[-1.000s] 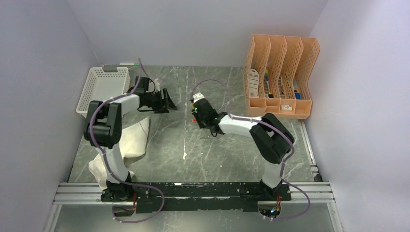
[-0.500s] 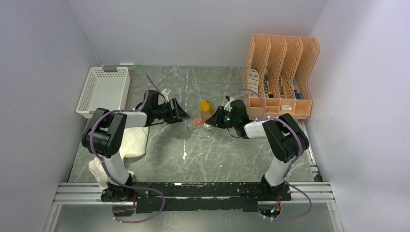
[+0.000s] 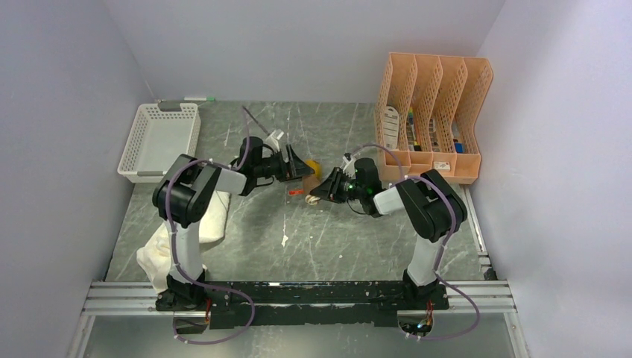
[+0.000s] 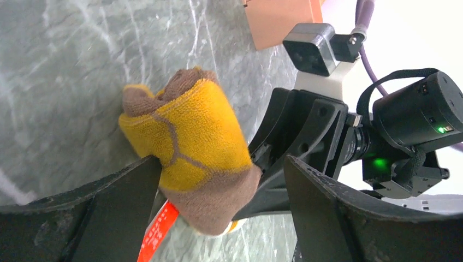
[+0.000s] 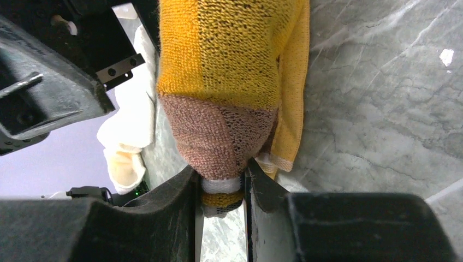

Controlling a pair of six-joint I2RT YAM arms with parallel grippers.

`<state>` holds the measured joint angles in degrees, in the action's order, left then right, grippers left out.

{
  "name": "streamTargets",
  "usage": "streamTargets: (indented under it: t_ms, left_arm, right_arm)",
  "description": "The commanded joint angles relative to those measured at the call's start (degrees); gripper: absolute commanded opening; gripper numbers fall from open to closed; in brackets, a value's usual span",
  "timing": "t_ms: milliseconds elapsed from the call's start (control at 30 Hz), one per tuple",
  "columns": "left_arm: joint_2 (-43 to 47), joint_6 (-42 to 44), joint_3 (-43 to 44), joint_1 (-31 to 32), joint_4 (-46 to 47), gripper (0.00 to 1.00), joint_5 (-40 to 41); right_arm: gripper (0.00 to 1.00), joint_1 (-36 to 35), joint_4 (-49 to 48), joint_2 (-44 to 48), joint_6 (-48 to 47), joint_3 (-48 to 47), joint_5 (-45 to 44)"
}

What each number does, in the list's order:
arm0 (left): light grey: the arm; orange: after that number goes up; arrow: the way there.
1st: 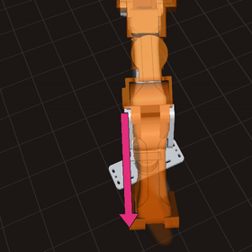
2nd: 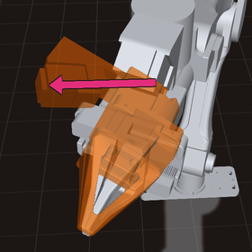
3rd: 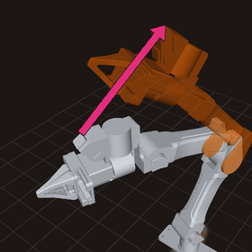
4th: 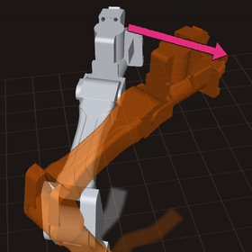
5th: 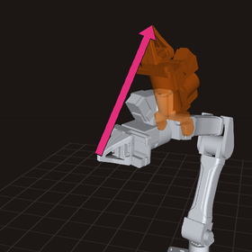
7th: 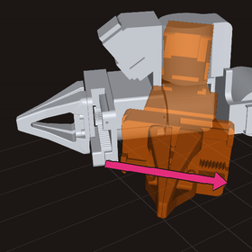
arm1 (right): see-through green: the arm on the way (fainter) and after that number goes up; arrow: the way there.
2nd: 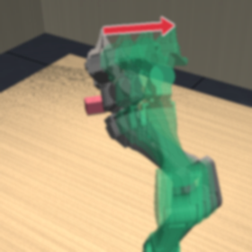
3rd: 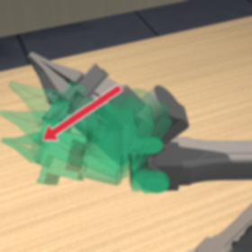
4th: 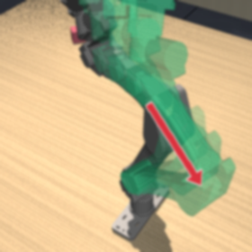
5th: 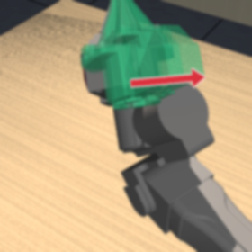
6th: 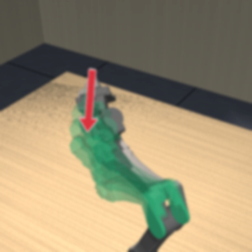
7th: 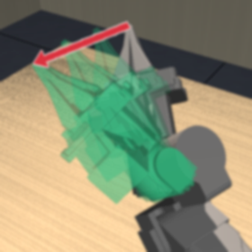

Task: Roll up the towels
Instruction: Roll the towel at the center of the board, then pick up the towel at the center of the board.

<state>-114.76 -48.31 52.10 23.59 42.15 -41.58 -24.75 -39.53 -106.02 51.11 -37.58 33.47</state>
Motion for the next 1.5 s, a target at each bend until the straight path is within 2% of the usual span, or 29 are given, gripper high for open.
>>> streamTargets:
  t_ms: [0, 200, 400, 667, 800, 900, 1033, 1133, 1167, 1200, 1333, 1367, 1467]
  left_arm:
    - [-0.7, 8.4, 5.8, 2.4, -6.0, 0.96, 0.8]
    - [-4.6, 16.7, 12.8, 5.1, -20.5, 0.98, 5.0]
    - [-8.1, 25.2, 20.0, 9.5, -36.3, 0.97, 14.5]
    - [-11.8, 30.8, 24.5, 12.6, -47.1, 0.95, 23.3]
    - [-13.8, 31.5, 25.6, 13.3, -52.3, 0.91, 29.6]
    - [-15.0, 32.0, 25.6, 13.6, -55.0, 0.82, 34.6]
    - [-16.5, 33.1, 25.9, 13.5, -57.7, 0.64, 39.0]
    - [-16.6, 33.8, 25.7, 13.6, -58.5, 0.28, 41.0]
    - [-16.4, 34.0, 25.6, 13.4, -58.5, 0.14, 41.5]
    - [-16.1, 34.1, 25.6, 13.3, -58.5, 0.08, 41.8]
    - [-13.5, 35.5, 26.5, 10.1, -60.0, 0.07, 42.2]
    - [-12.3, 36.2, 26.9, 9.1, -60.7, 0.07, 42.5]
    - [-8.8, 38.7, 30.6, 4.9, -64.6, 0.07, 43.8]
  right_arm:
    - [0.2, -0.3, 1.1, -2.1, 0.5, -0.6, 2.3]
    - [0.2, -0.3, 1.5, -2.9, 0.0, -1.5, 3.1]
    - [0.2, -0.3, 4.5, -2.3, -2.5, -2.4, 2.9]
    - [0.2, -0.3, 5.7, -1.2, -3.6, -1.9, 2.8]
    - [0.2, -0.4, 8.0, 0.5, -5.5, -2.2, 1.7]
    - [0.2, -0.4, 10.2, 2.3, -7.3, -2.6, 0.4]
    - [0.2, -0.4, 13.0, 4.3, -9.8, -3.2, -0.8]
    - [0.23, -0.5, 15.2, 6.4, -12.1, -3.7, -1.6]
    - [0.28, -0.5, 15.6, 7.3, -13.2, -3.8, -1.6]
    - [0.38, -0.5, 15.8, 8.3, -14.0, -3.7, -1.7]
    - [0.94, -0.5, 18.2, 13.5, -19.0, -3.6, -2.0]
    - [0.99, -0.5, 19.1, 14.8, -20.3, -3.7, -2.1]
    - [1.0, -0.5, 22.1, 19.6, -23.7, -3.5, -2.9]
